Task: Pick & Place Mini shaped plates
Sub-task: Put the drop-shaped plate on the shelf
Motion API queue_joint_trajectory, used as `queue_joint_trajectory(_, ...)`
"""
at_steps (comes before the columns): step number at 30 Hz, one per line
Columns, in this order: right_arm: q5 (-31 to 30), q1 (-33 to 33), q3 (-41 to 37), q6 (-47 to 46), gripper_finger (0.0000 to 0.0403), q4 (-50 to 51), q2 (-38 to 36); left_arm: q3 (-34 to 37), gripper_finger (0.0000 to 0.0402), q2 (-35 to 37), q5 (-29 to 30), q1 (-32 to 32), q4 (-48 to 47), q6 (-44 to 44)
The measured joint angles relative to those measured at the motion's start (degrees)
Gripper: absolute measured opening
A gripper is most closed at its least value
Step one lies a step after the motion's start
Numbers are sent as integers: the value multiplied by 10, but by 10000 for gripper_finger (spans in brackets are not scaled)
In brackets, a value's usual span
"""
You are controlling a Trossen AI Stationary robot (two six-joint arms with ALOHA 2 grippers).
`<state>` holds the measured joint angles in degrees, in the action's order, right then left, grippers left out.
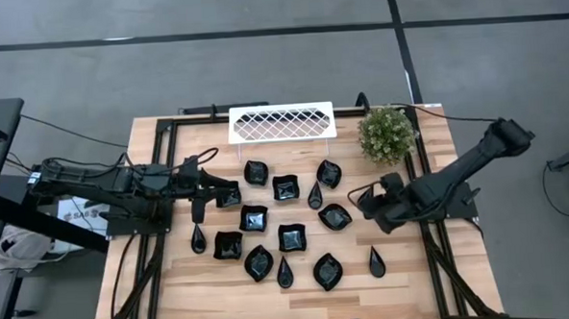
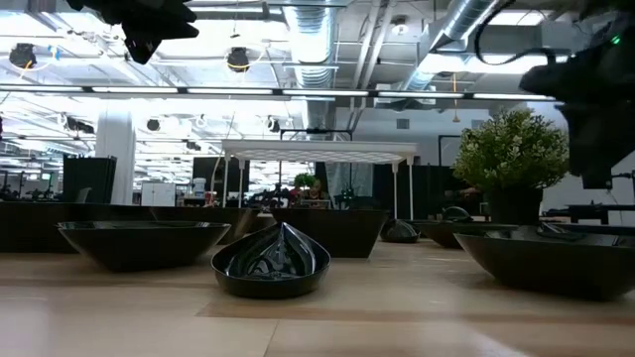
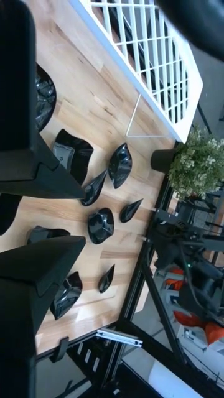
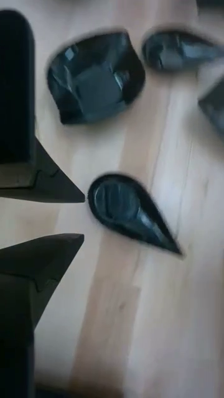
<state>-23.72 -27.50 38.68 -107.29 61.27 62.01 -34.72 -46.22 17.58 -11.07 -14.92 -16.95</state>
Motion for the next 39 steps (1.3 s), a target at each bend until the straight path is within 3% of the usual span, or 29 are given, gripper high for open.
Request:
queue_joint_trajectory(17, 9, 80, 0, 72, 85, -41, 125, 0, 108, 0, 0, 0, 2, 2)
queue_joint_trajectory(22, 20, 114, 0, 144, 94, -78, 130, 0, 108, 0, 0, 0, 3, 2)
queue_joint_trajectory(32, 44, 165, 0, 245, 160, -82, 130, 0, 108, 0, -6, -2, 4, 1)
queue_joint_trajectory(39, 74, 184, -40, 261, 157, -101, 130, 0, 108, 0, -9, -2, 4, 0)
